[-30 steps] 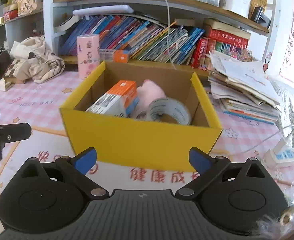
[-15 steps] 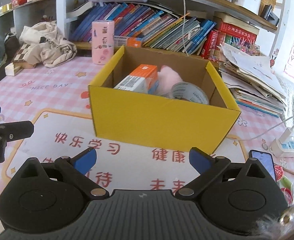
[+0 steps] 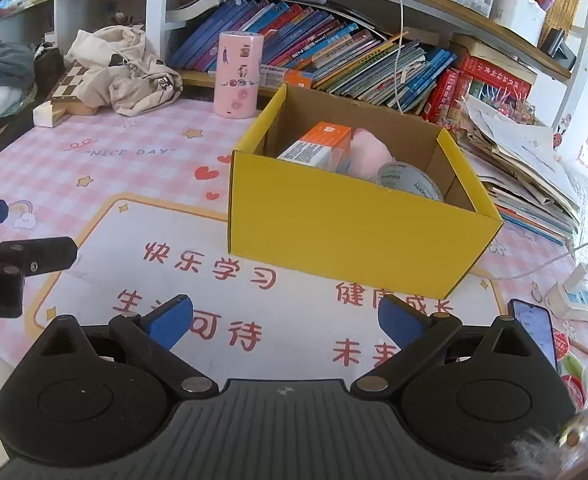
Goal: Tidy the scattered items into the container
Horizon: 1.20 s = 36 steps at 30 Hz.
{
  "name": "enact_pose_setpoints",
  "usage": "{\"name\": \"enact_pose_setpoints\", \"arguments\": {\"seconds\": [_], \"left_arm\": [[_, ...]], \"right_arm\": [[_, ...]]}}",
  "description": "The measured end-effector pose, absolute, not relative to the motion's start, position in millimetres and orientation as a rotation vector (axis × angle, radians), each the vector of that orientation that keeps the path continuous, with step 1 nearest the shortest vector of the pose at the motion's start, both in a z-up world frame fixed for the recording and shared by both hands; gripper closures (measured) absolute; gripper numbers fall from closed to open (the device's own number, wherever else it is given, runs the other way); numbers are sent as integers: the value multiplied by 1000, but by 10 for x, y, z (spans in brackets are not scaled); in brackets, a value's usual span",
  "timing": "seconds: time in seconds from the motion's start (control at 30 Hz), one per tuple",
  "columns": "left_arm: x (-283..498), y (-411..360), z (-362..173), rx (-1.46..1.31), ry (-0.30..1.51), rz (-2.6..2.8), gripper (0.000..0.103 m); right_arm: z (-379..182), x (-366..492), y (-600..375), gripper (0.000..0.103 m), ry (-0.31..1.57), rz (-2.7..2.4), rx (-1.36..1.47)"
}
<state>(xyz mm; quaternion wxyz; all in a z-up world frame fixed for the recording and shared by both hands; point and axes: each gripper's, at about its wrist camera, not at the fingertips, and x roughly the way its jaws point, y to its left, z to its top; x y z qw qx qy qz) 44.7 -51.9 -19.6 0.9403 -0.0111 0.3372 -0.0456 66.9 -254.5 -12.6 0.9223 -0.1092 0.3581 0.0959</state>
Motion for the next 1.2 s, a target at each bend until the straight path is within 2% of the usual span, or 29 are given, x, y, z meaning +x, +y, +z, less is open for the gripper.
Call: {"name": "enact_pose_setpoints", "arguments": {"seconds": [1.2], "left_arm": [[256,-236,-183,-17,664,-8,0]], "right_arm": [[-134,584,-2154,3,729,262,-308]]}}
